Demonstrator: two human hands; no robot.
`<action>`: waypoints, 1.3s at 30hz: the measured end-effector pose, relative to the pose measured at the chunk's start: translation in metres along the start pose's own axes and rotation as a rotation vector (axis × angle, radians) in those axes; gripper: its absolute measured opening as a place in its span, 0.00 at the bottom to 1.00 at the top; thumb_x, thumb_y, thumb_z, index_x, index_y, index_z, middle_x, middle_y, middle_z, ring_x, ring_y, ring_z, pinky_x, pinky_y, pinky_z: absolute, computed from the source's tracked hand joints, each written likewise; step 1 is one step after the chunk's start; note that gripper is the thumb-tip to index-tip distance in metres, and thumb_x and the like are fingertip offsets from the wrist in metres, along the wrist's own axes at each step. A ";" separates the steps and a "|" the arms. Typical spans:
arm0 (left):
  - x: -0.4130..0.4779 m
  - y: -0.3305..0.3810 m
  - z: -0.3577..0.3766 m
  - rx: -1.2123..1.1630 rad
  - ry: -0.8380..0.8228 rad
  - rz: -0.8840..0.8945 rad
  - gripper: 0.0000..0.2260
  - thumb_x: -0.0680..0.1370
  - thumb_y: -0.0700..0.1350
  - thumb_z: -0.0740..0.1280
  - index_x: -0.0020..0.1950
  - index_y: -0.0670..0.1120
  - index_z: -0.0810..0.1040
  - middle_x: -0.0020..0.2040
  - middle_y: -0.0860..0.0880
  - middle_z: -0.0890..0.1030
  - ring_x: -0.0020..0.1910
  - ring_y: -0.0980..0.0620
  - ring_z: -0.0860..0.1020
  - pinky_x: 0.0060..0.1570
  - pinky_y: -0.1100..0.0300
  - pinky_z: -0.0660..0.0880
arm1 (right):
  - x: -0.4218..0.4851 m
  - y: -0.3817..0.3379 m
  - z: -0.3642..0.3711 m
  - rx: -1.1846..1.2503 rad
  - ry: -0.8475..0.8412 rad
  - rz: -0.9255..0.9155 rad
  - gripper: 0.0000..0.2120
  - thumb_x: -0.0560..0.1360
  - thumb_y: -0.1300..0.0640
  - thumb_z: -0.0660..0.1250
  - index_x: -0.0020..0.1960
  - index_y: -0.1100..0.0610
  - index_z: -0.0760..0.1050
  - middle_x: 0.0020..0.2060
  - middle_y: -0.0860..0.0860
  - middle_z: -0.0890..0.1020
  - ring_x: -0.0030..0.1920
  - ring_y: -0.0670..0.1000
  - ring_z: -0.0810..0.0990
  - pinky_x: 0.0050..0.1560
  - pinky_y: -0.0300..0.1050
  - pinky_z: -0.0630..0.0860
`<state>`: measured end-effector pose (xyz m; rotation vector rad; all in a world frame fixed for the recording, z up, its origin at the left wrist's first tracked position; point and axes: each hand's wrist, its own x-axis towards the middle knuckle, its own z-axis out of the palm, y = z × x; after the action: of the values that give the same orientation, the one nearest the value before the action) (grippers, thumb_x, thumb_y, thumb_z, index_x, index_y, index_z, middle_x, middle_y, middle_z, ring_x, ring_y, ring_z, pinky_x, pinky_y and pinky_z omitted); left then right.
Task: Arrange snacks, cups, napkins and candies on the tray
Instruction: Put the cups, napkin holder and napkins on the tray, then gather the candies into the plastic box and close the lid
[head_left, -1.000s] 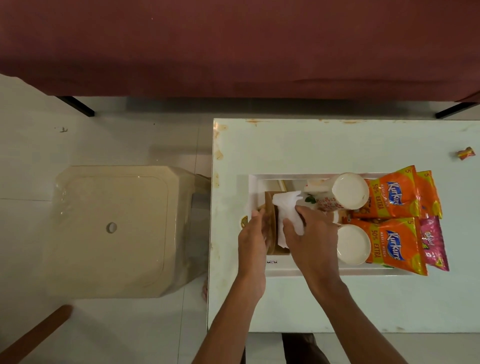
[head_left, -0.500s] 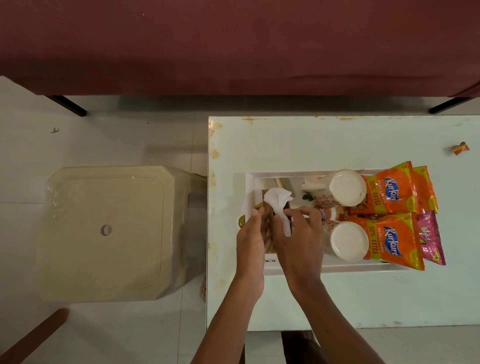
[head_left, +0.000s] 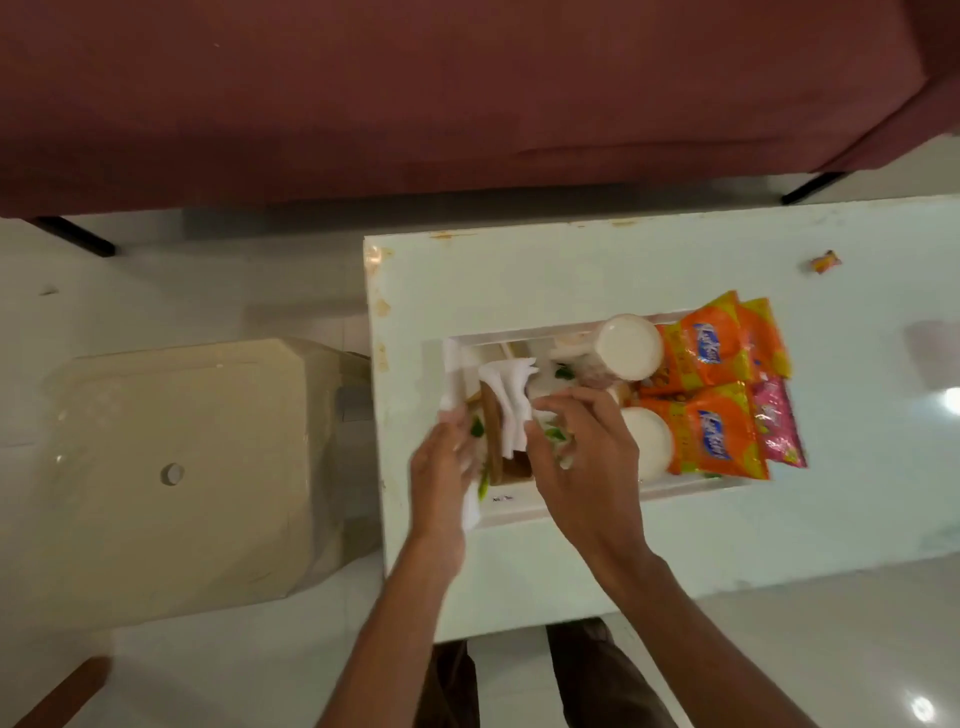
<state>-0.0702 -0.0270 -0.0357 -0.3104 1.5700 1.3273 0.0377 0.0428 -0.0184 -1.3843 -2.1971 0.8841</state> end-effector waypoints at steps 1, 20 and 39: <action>-0.002 0.001 -0.005 -0.005 0.023 0.009 0.10 0.81 0.52 0.63 0.57 0.52 0.81 0.55 0.53 0.84 0.57 0.54 0.81 0.53 0.59 0.76 | 0.001 -0.001 -0.014 0.042 -0.017 -0.022 0.08 0.74 0.61 0.72 0.53 0.58 0.81 0.55 0.51 0.78 0.54 0.48 0.78 0.51 0.43 0.79; 0.038 -0.015 -0.016 0.236 0.331 0.186 0.14 0.82 0.49 0.63 0.67 0.49 0.76 0.63 0.50 0.78 0.62 0.49 0.75 0.64 0.50 0.71 | 0.097 0.249 -0.189 0.487 0.104 0.841 0.08 0.78 0.61 0.65 0.55 0.58 0.80 0.48 0.54 0.82 0.49 0.54 0.79 0.55 0.50 0.77; 0.055 -0.026 -0.012 0.152 0.264 0.016 0.06 0.80 0.41 0.67 0.54 0.44 0.82 0.50 0.47 0.85 0.51 0.50 0.83 0.50 0.56 0.78 | 0.093 0.282 -0.135 0.887 -0.449 0.987 0.13 0.69 0.47 0.71 0.48 0.52 0.87 0.49 0.56 0.87 0.45 0.56 0.87 0.36 0.52 0.83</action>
<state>-0.0830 -0.0253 -0.0963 -0.3910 1.8866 1.2072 0.2659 0.2550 -0.1162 -1.7954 -0.8770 2.3001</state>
